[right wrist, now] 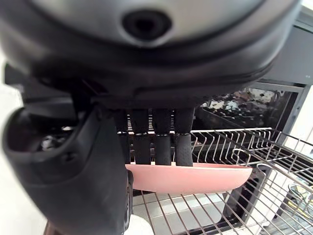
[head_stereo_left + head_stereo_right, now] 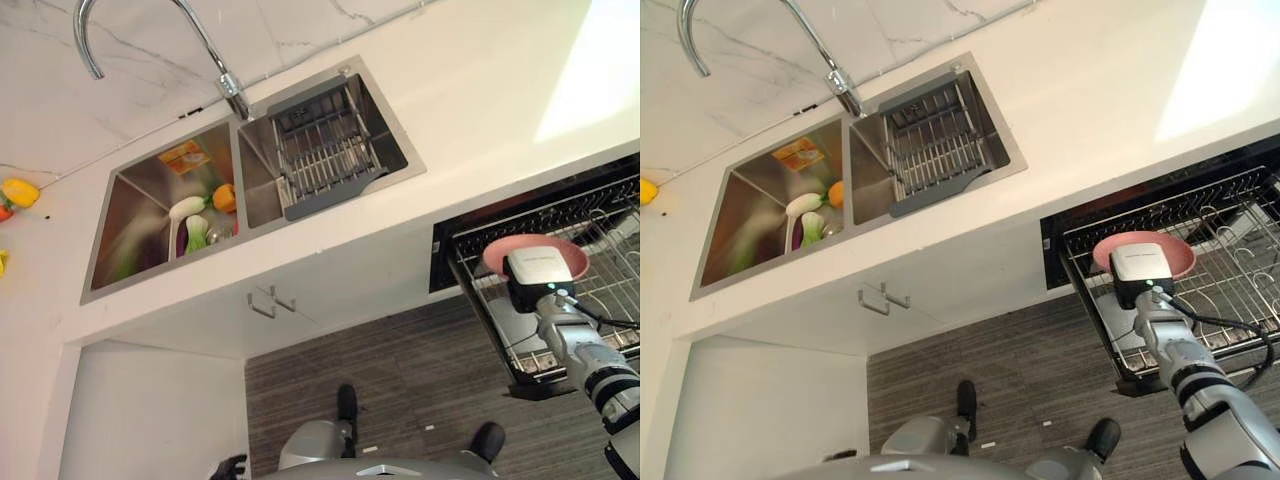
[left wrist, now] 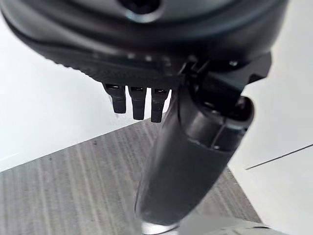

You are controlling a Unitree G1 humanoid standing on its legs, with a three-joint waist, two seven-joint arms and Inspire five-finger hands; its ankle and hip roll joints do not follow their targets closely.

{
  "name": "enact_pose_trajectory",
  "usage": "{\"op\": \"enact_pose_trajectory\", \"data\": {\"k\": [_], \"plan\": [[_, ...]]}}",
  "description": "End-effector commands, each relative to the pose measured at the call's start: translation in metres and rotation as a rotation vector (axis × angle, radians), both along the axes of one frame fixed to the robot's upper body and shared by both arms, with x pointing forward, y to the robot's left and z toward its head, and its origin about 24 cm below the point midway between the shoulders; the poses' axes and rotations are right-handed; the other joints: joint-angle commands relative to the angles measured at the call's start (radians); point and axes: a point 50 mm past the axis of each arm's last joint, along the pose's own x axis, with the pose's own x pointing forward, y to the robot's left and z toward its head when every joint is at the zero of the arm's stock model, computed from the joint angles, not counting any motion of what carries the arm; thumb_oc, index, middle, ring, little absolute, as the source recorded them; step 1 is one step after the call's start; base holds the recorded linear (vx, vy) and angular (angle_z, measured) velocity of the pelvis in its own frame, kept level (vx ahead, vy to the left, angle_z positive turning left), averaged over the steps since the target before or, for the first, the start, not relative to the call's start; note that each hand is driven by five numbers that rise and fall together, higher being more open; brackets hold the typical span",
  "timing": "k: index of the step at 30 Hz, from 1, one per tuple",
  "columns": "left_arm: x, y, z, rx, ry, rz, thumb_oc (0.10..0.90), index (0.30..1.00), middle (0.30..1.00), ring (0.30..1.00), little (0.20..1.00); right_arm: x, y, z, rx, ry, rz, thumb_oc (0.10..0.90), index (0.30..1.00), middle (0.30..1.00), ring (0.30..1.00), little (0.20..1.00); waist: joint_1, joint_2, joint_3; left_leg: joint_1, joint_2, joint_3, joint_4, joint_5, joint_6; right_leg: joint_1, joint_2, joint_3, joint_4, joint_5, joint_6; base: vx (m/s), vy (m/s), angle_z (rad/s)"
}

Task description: Place the dishes in the dishwasher.

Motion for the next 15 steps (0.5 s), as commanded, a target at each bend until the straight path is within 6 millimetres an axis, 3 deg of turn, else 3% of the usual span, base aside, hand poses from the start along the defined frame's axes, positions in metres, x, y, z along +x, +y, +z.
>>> {"op": "enact_pose_trajectory", "data": {"k": [1,5,9,10,11,15], "plan": [[0.010,-0.004,0.000,0.006,-0.008,-0.086,0.800,0.900,0.900,0.900,0.900,0.006,-0.003,0.015,0.060,-0.111,-0.047,0.800,0.900,0.900,0.900,0.900,-0.011,0.005,-0.062,-0.057,-0.045,0.036,0.037,-0.057,0.018,0.045,-0.004,0.047,0.050,-0.190,-0.008,0.04,-0.037,0.08],[0.013,0.002,0.001,0.025,-0.009,-0.099,0.800,0.900,0.900,0.900,0.900,-0.003,-0.006,0.012,0.125,-0.161,-0.096,0.800,0.900,0.900,0.900,0.900,-0.023,-0.023,-0.075,-0.042,-0.040,0.036,0.040,-0.071,0.019,0.060,0.003,0.041,0.049,-0.196,-0.011,0.02,-0.059,0.04],[0.009,0.011,0.002,0.054,0.011,-0.072,0.800,0.900,0.900,0.900,0.900,-0.017,-0.018,0.033,0.159,-0.307,-0.128,0.800,0.900,0.900,0.900,0.900,-0.049,-0.072,-0.091,-0.013,-0.021,0.047,0.048,-0.092,0.019,0.075,0.019,0.050,0.051,-0.206,-0.016,0.02,-0.084,-0.01],[0.009,0.011,0.002,0.054,0.011,-0.072,0.800,0.900,0.900,0.900,0.900,-0.017,-0.018,0.032,0.159,-0.307,-0.128,0.800,0.900,0.900,0.900,0.900,-0.049,-0.072,-0.091,-0.013,-0.021,0.048,0.048,-0.092,0.019,0.075,0.019,0.050,0.051,-0.206,-0.016,0.02,-0.083,-0.05],[0.006,0.015,0.001,0.069,0.027,-0.058,0.800,0.900,0.900,0.900,0.900,-0.029,-0.026,0.046,0.189,-0.410,-0.157,0.800,0.900,0.900,0.900,0.900,-0.067,-0.094,-0.099,0.004,-0.009,0.059,0.053,-0.101,0.018,0.080,0.028,0.064,0.054,-0.211,-0.017,0.03,-0.076,-0.07],[-0.001,0.017,-0.001,0.084,0.071,-0.020,0.800,0.900,0.900,0.900,0.900,-0.064,-0.053,0.083,0.161,-0.646,-0.252,0.800,0.900,0.900,0.900,0.900,-0.116,-0.131,-0.115,0.041,0.019,0.095,0.060,-0.118,0.017,0.080,0.050,0.108,0.058,-0.220,-0.020,0.02,-0.066,-0.23]]}}
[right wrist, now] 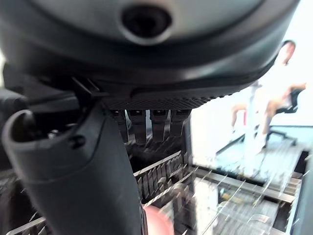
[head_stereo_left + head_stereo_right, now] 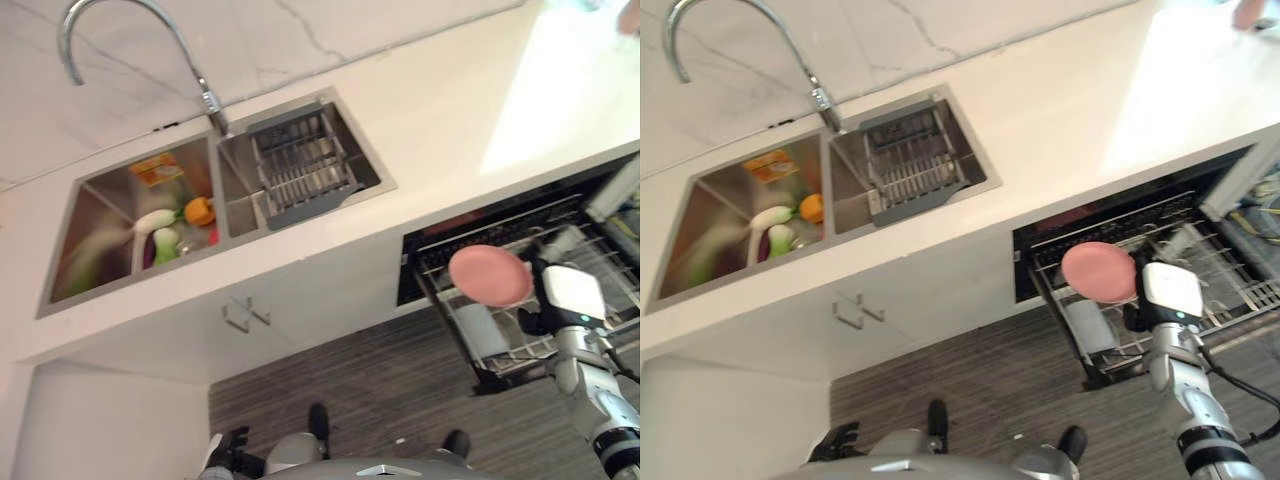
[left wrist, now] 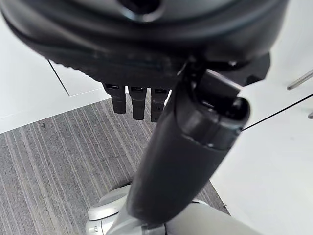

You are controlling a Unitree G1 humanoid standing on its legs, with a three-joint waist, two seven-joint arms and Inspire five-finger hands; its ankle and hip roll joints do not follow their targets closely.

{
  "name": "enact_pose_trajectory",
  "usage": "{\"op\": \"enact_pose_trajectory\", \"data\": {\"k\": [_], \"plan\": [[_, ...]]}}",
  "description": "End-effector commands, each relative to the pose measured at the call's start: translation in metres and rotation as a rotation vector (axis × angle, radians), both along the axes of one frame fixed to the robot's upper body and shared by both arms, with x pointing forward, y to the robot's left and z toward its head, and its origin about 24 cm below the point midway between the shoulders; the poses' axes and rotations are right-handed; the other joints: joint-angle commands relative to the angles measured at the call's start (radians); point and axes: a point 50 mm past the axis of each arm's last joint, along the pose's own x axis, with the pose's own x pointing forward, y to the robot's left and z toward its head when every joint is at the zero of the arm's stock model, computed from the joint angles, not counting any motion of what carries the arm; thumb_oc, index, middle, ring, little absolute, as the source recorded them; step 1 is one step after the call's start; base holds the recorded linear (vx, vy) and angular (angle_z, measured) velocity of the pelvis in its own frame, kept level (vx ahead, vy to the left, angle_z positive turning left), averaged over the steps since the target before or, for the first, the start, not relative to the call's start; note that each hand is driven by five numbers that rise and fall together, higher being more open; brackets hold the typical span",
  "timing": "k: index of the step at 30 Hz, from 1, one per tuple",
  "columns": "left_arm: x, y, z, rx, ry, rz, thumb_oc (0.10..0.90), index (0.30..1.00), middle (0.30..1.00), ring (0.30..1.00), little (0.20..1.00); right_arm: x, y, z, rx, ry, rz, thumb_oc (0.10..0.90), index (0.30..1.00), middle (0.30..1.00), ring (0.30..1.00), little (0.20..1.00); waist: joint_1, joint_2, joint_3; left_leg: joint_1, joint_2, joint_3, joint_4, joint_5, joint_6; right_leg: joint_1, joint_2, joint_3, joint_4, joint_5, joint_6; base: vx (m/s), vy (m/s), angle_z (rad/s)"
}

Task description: Place the dishes in the dishwasher.

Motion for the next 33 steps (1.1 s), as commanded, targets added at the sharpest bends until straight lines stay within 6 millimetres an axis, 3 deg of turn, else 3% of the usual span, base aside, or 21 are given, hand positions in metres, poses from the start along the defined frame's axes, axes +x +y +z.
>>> {"op": "enact_pose_trajectory", "data": {"k": [1,5,7,9,10,11,14,16,20,23,26,29,33], "plan": [[-0.011,0.005,-0.005,0.053,0.085,-0.034,0.800,0.900,0.900,0.900,0.900,-0.012,-0.040,0.081,-0.165,-0.375,-0.123,0.800,0.900,0.900,0.900,0.900,-0.037,-0.003,-0.085,-0.011,0.003,0.080,0.059,-0.113,0.022,0.041,0.035,0.090,0.058,-0.214,-0.019,0.01,-0.041,-0.23],[0.000,-0.001,-0.005,0.045,0.064,-0.027,0.800,0.900,0.900,0.900,0.900,-0.055,-0.070,0.087,-0.169,-0.487,-0.341,0.800,0.900,0.900,0.900,0.900,-0.091,-0.022,-0.095,0.022,0.022,0.127,0.049,-0.123,0.025,0.017,0.055,0.163,0.058,-0.211,-0.019,-0.01,-0.022,-0.49],[0.007,-0.003,-0.004,0.033,0.037,-0.015,0.800,0.900,0.900,0.900,0.900,-0.078,-0.087,0.072,-0.139,-0.462,-0.487,0.800,0.900,0.900,0.900,0.900,-0.111,-0.029,-0.099,0.035,0.028,0.150,0.042,-0.125,0.027,-0.002,0.062,0.198,0.061,-0.204,-0.016,-0.01,-0.008,-0.68],[0.020,-0.005,0.000,0.019,-0.019,0.010,0.800,0.900,0.900,0.900,0.900,-0.106,-0.099,0.044,-0.069,-0.399,-0.655,0.800,0.900,0.900,0.900,0.900,-0.133,-0.033,-0.102,0.046,0.031,0.169,0.034,-0.126,0.029,-0.017,0.066,0.226,0.061,-0.196,-0.012,0.00,-0.001,-0.66],[0.022,-0.006,0.000,0.016,-0.030,0.017,0.800,0.900,0.900,0.900,0.900,-0.113,-0.100,0.034,-0.045,-0.374,-0.697,0.773,0.860,0.860,0.860,0.860,-0.137,-0.034,-0.102,0.049,0.031,0.174,0.030,-0.125,0.030,-0.022,0.067,0.234,0.062,-0.194,-0.012,0.01,-0.005,-0.51],[0.027,-0.008,0.002,0.003,-0.050,0.029,0.800,0.900,0.900,0.900,0.900,-0.120,-0.097,0.020,0.002,-0.329,-0.729,0.400,0.300,0.300,0.300,0.300,-0.141,-0.036,-0.103,0.054,0.031,0.181,0.024,-0.125,0.031,-0.025,0.069,0.242,0.060,-0.191,-0.011,0.00,-0.015,-0.35],[0.037,-0.008,0.005,-0.011,-0.086,0.045,0.800,0.900,0.900,0.900,0.900,-0.129,-0.082,-0.010,0.136,-0.255,-0.760,0.400,0.300,0.300,0.300,0.300,-0.151,-0.040,-0.104,0.057,0.032,0.186,0.017,-0.123,0.031,-0.030,0.068,0.248,0.061,-0.187,-0.009,0.00,-0.022,-0.35],[0.036,-0.010,0.004,-0.017,-0.076,0.024,0.800,0.900,0.900,0.900,0.900,-0.122,-0.072,-0.021,0.206,-0.224,-0.726,0.400,0.300,0.300,0.300,0.300,-0.150,-0.039,-0.105,0.057,0.031,0.181,0.015,-0.123,0.031,-0.022,0.065,0.241,0.057,-0.187,-0.011,0.00,-0.007,-0.20],[0.030,-0.011,0.002,-0.024,-0.041,-0.018,0.800,0.900,0.900,0.900,0.900,-0.071,-0.043,-0.035,0.317,-0.127,-0.504,0.400,0.300,0.300,0.300,0.300,-0.126,-0.031,-0.100,0.049,0.024,0.160,0.014,-0.118,0.030,-0.011,0.063,0.221,0.051,-0.187,-0.014,0.00,-0.005,0.02],[0.022,-0.006,0.001,-0.014,-0.010,-0.042,0.800,0.900,0.900,0.900,0.900,-0.033,-0.022,-0.034,0.360,-0.076,-0.340,0.400,0.300,0.300,0.300,0.300,-0.090,-0.022,-0.095,0.034,0.015,0.137,0.016,-0.111,0.028,-0.001,0.055,0.191,0.048,-0.189,-0.017,0.00,0.006,0.16],[0.018,-0.001,0.001,-0.001,0.001,-0.053,0.800,0.900,0.900,0.900,0.900,-0.004,-0.009,-0.040,0.453,-0.050,-0.301,0.400,0.300,0.300,0.300,0.300,-0.040,-0.003,-0.083,0.005,-0.006,0.100,0.021,-0.105,0.030,0.009,0.037,0.146,0.049,-0.188,-0.018,-0.01,0.026,0.36],[0.017,0.004,0.003,0.003,-0.011,-0.045,0.800,0.900,0.900,0.900,0.900,0.015,-0.007,-0.034,0.487,-0.043,-0.293,0.400,0.300,0.300,0.300,0.300,0.002,0.025,-0.070,-0.034,-0.034,0.060,0.030,-0.097,0.032,0.011,0.012,0.091,0.052,-0.185,-0.014,-0.03,0.056,0.75],[0.014,0.001,0.003,-0.018,-0.025,-0.045,0.800,0.900,0.900,0.900,0.900,0.049,-0.017,0.003,0.447,-0.123,-0.260,0.400,0.300,0.300,0.300,0.300,0.055,0.080,-0.045,-0.100,-0.075,-0.007,0.040,-0.074,0.034,-0.001,-0.023,0.015,0.070,-0.179,-0.008,-0.05,0.102,0.70]]}}
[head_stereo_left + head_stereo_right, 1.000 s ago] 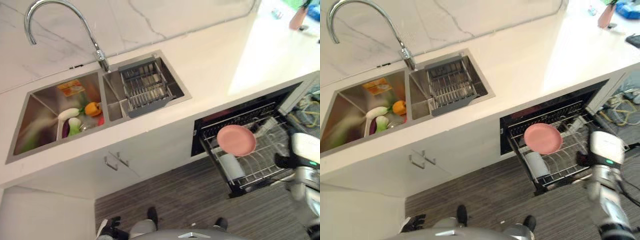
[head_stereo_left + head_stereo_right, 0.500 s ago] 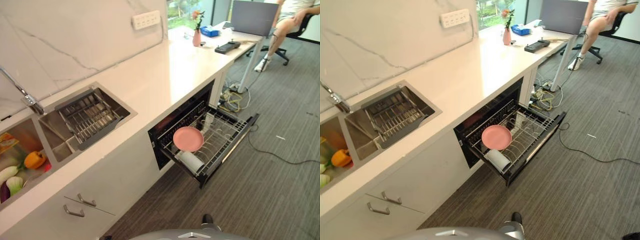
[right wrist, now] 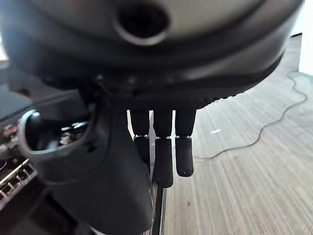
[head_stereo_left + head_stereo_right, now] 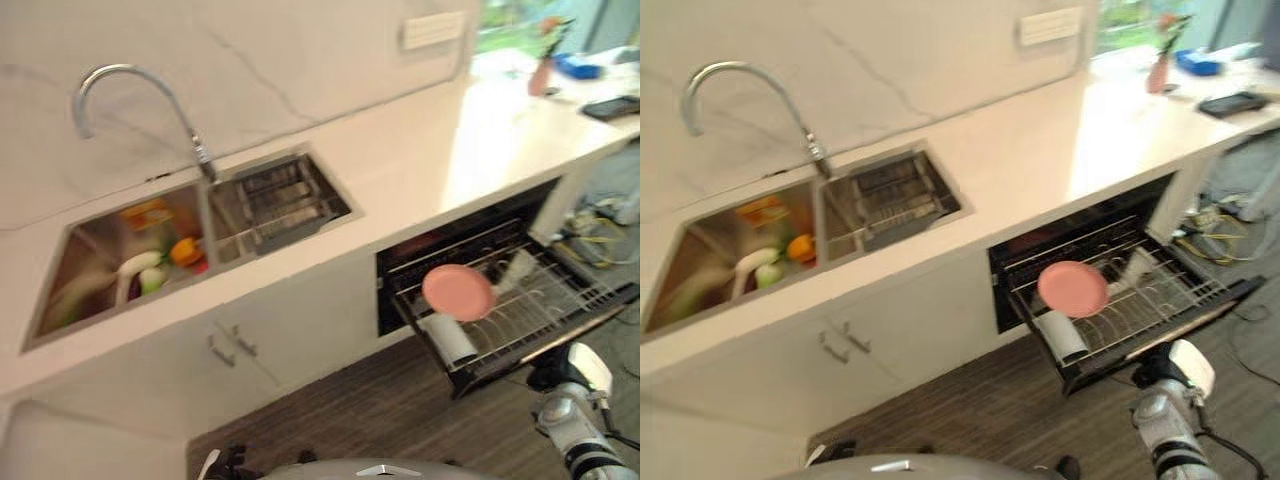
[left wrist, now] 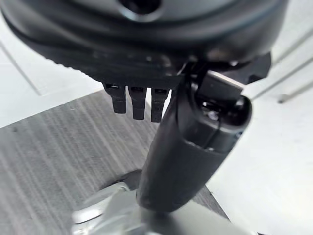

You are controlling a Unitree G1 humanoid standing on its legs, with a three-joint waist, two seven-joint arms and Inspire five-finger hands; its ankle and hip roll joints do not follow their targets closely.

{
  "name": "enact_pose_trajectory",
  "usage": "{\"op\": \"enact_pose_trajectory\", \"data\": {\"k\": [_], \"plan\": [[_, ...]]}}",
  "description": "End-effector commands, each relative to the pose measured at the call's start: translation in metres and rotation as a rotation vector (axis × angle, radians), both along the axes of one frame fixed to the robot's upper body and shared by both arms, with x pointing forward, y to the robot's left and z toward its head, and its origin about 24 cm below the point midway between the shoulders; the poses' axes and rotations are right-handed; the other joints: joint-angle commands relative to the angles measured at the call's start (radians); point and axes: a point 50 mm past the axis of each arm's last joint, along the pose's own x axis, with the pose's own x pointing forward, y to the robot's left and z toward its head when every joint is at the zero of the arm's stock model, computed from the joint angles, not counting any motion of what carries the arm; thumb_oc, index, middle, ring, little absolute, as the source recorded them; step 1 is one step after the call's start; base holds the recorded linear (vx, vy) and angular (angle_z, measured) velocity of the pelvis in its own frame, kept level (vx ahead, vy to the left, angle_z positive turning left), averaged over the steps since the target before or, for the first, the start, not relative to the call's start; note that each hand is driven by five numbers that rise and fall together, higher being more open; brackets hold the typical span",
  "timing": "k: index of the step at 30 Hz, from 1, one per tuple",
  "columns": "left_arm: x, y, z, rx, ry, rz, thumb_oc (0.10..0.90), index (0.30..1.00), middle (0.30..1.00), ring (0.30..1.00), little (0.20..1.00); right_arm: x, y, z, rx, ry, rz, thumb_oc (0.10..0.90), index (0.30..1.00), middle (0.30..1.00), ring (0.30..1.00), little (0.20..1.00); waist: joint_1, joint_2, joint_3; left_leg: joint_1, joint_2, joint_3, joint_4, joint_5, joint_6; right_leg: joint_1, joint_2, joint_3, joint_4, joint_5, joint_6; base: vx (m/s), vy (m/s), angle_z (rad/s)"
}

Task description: Place the dishes in the dishwasher.

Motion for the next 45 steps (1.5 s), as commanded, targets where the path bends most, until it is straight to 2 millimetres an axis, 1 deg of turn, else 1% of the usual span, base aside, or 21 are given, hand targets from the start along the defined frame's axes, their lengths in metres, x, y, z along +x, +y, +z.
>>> {"op": "enact_pose_trajectory", "data": {"k": [1,5,11,16,19,23,24,25,26,27,28,29,31,32,33,36,37,39,41,42,45], "plan": [[0.033,0.003,0.006,0.006,-0.095,-0.034,0.800,0.900,0.900,0.900,0.900,0.093,-0.002,0.088,-0.099,-0.343,0.150,0.400,0.300,0.300,0.300,0.300,0.052,0.049,0.085,-0.054,-0.068,-0.026,0.042,-0.101,0.010,0.063,-0.020,-0.054,0.080,-0.209,0.003,0.06,0.062,0.58],[0.023,0.004,0.004,0.002,-0.071,-0.010,0.800,0.900,0.900,0.900,0.900,0.113,-0.008,0.126,-0.158,-0.453,0.152,0.400,0.300,0.300,0.300,0.300,0.105,0.072,0.098,-0.105,-0.091,-0.083,0.049,-0.082,0.001,0.072,-0.042,-0.133,0.100,-0.212,0.009,0.01,0.060,0.58],[0.009,0.014,0.002,0.030,-0.028,0.033,0.800,0.900,0.900,0.900,0.900,0.141,0.008,0.168,-0.211,-0.586,0.233,0.400,0.300,0.300,0.300,0.300,0.175,0.057,0.118,-0.173,-0.107,-0.117,0.049,-0.064,0.000,0.041,-0.058,-0.173,0.115,-0.209,0.017,0.03,0.054,0.49],[0.023,0.023,0.007,0.057,-0.075,0.042,0.800,0.900,0.900,0.900,0.900,0.161,0.026,0.213,-0.300,-0.705,0.343,0.400,0.300,0.300,0.300,0.300,0.213,0.026,0.157,-0.239,-0.107,-0.128,0.048,-0.046,-0.005,-0.008,-0.061,-0.178,0.125,-0.203,0.017,-0.01,0.030,0.18],[0.040,0.025,0.012,0.065,-0.137,0.058,0.800,0.900,0.900,0.900,0.900,0.164,0.035,0.218,-0.334,-0.715,0.389,0.400,0.300,0.300,0.300,0.300,0.220,0.006,0.177,-0.255,-0.105,-0.133,0.050,-0.046,-0.003,-0.020,-0.063,-0.185,0.132,-0.200,0.017,0.02,0.021,0.15],[0.065,0.030,0.021,0.068,-0.229,0.081,0.800,0.900,0.900,0.900,0.900,0.163,0.044,0.194,-0.311,-0.646,0.420,0.400,0.300,0.300,0.300,0.300,0.223,-0.032,0.205,-0.277,-0.100,-0.128,0.053,-0.048,-0.001,-0.043,-0.062,-0.187,0.139,-0.195,0.019,0.01,0.009,0.10],[0.070,0.030,0.022,0.051,-0.245,0.104,0.800,0.900,0.900,0.900,0.900,0.159,0.045,0.175,-0.274,-0.604,0.413,0.573,0.559,0.559,0.559,0.559,0.218,-0.046,0.207,-0.280,-0.096,-0.124,0.053,-0.051,-0.001,-0.049,-0.060,-0.185,0.137,-0.193,0.019,0.03,0.007,0.05],[0.070,0.029,0.022,0.037,-0.243,0.121,0.800,0.900,0.900,0.900,0.900,0.154,0.046,0.160,-0.240,-0.570,0.397,0.800,0.900,0.900,0.900,0.900,0.213,-0.055,0.206,-0.278,-0.094,-0.121,0.053,-0.053,0.001,-0.050,-0.058,-0.186,0.139,-0.193,0.019,0.05,0.017,0.05],[0.069,0.027,0.020,0.026,-0.229,0.140,0.800,0.900,0.900,0.900,0.900,0.144,0.045,0.135,-0.174,-0.524,0.358,0.800,0.900,0.900,0.900,0.900,0.207,-0.066,0.202,-0.276,-0.093,-0.119,0.052,-0.058,0.004,-0.049,-0.057,-0.184,0.141,-0.193,0.019,0.04,0.015,0.02],[0.069,0.028,0.020,0.029,-0.228,0.138,0.800,0.900,0.900,0.900,0.900,0.144,0.045,0.134,-0.171,-0.523,0.356,0.800,0.900,0.900,0.900,0.900,0.209,-0.069,0.199,-0.276,-0.093,-0.118,0.052,-0.059,0.004,-0.050,-0.058,-0.184,0.141,-0.194,0.019,0.14,0.079,-0.01],[0.060,0.024,0.013,0.014,-0.166,0.165,0.800,0.900,0.900,0.900,0.900,0.097,0.053,0.050,0.082,-0.386,0.172,0.800,0.900,0.900,0.900,0.900,0.165,-0.099,0.173,-0.243,-0.089,-0.109,0.049,-0.086,0.023,-0.043,-0.065,-0.176,0.191,-0.198,0.020,0.12,0.068,0.01],[0.059,0.026,0.013,0.017,-0.164,0.164,0.800,0.900,0.900,0.900,0.900,0.096,0.054,0.048,0.085,-0.385,0.170,0.800,0.900,0.900,0.900,0.900,0.166,-0.103,0.171,-0.241,-0.090,-0.109,0.048,-0.087,0.024,-0.044,-0.068,-0.176,0.195,-0.200,0.021,0.18,0.133,0.12],[0.047,0.026,0.008,0.022,-0.104,0.181,0.800,0.900,0.900,0.900,0.900,0.042,0.064,-0.015,0.254,-0.205,0.024,0.800,0.900,0.900,0.900,0.900,0.111,-0.119,0.154,-0.178,-0.092,-0.097,0.046,-0.119,0.056,-0.052,-0.091,-0.142,0.328,-0.196,0.022,0.12,0.127,0.12],[0.046,0.027,0.008,0.023,-0.102,0.181,0.800,0.900,0.900,0.900,0.900,0.041,0.065,-0.016,0.256,-0.203,0.024,0.800,0.900,0.900,0.900,0.900,0.112,-0.122,0.154,-0.175,-0.095,-0.095,0.045,-0.121,0.058,-0.054,-0.097,-0.139,0.336,-0.199,0.025,0.18,0.270,0.09],[0.032,0.027,0.004,0.006,-0.048,0.202,0.800,0.900,0.900,0.900,0.900,-0.004,0.071,-0.050,0.338,-0.036,-0.047,0.800,0.900,0.900,0.900,0.900,0.045,-0.117,0.162,-0.093,-0.108,-0.090,0.041,-0.145,0.101,-0.118,-0.128,-0.013,0.542,-0.124,0.041,0.10,0.275,0.07],[0.028,0.026,0.002,-0.044,-0.018,0.232,0.800,0.900,0.900,0.900,0.900,-0.047,0.083,-0.078,0.435,0.106,-0.122,0.800,0.900,0.900,0.900,0.900,-0.012,-0.096,0.160,-0.040,-0.083,-0.107,0.040,-0.142,0.109,-0.207,-0.031,0.175,0.605,-0.147,0.000,0.11,0.077,0.13],[0.033,0.027,0.002,-0.059,-0.031,0.247,0.800,0.900,0.900,0.900,0.900,-0.060,0.088,-0.085,0.464,0.151,-0.131,0.800,0.900,0.900,0.900,0.900,-0.026,-0.098,0.155,-0.033,-0.075,-0.117,0.047,-0.146,0.099,-0.201,0.001,0.214,0.528,-0.206,-0.017,0.10,-0.191,-0.22],[0.044,0.029,0.005,-0.091,-0.063,0.284,0.800,0.900,0.900,0.900,0.900,-0.079,0.098,-0.096,0.522,0.240,-0.138,0.800,0.900,0.900,0.900,0.900,-0.063,-0.114,0.153,-0.014,-0.078,-0.147,0.068,-0.156,0.084,-0.204,0.069,0.344,0.328,-0.199,-0.015,0.09,-0.250,-0.04],[0.040,0.036,0.005,-0.052,-0.032,0.258,0.800,0.900,0.900,0.900,0.900,-0.091,0.098,-0.100,0.510,0.308,-0.140,0.800,0.900,0.900,0.900,0.900,-0.072,-0.129,0.147,-0.005,-0.079,-0.154,0.079,-0.167,0.081,-0.187,0.084,0.372,0.252,-0.189,-0.006,0.10,-0.189,0.24],[0.040,0.038,0.005,-0.063,-0.006,0.240,0.800,0.900,0.900,0.900,0.900,-0.109,0.109,-0.108,0.569,0.381,-0.135,0.800,0.900,0.900,0.900,0.900,-0.072,-0.155,0.109,0.009,-0.080,-0.177,0.084,-0.175,0.068,-0.149,0.080,0.369,0.229,-0.207,0.005,0.11,-0.231,0.21],[0.040,0.034,0.003,-0.072,0.015,0.213,0.800,0.900,0.900,0.900,0.900,-0.117,0.113,-0.112,0.608,0.448,-0.134,0.800,0.900,0.900,0.900,0.900,-0.079,-0.165,0.065,0.039,-0.039,-0.171,0.061,-0.171,0.047,-0.107,0.105,0.359,0.201,-0.211,-0.004,0.13,-0.277,0.52]]}}
